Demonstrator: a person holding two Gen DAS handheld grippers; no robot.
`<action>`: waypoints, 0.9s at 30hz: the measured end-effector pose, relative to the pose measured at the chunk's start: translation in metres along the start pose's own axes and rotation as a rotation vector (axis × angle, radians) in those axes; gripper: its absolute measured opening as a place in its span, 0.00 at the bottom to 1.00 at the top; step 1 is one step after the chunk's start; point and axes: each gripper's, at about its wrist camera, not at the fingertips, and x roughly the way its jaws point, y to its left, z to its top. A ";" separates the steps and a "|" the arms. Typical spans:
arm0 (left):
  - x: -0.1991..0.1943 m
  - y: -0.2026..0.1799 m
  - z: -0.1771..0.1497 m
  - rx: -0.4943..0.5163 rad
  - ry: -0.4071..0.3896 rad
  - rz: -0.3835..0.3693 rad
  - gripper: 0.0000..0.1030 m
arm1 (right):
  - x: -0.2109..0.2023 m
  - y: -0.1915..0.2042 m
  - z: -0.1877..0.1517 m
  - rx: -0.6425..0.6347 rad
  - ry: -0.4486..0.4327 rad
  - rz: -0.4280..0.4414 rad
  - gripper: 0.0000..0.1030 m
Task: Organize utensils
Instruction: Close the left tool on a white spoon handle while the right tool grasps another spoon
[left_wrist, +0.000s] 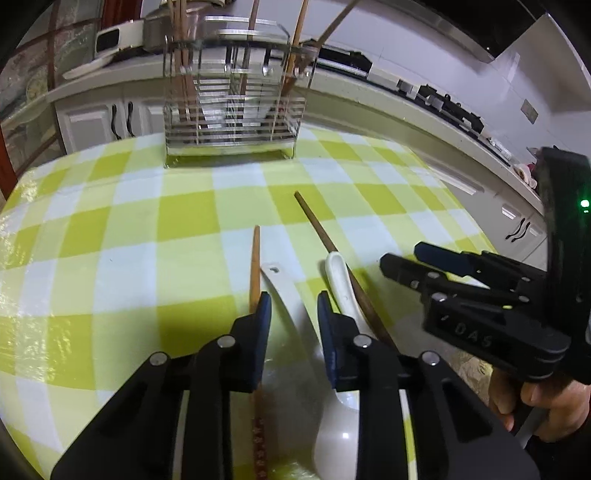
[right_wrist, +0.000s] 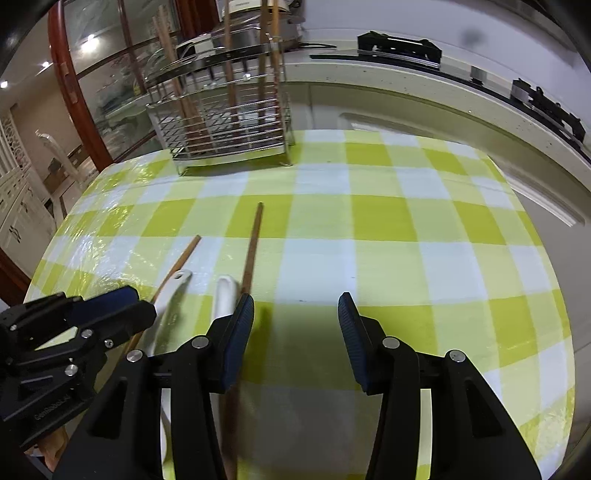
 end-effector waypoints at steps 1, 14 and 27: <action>0.003 0.001 0.000 -0.006 0.011 -0.001 0.23 | 0.000 -0.002 0.000 0.004 0.000 -0.002 0.43; 0.010 0.011 0.006 -0.080 0.016 -0.057 0.06 | 0.000 0.007 -0.001 -0.017 0.010 0.038 0.44; -0.010 0.031 0.006 -0.155 -0.031 -0.079 0.05 | 0.008 0.043 -0.004 -0.083 0.037 0.119 0.38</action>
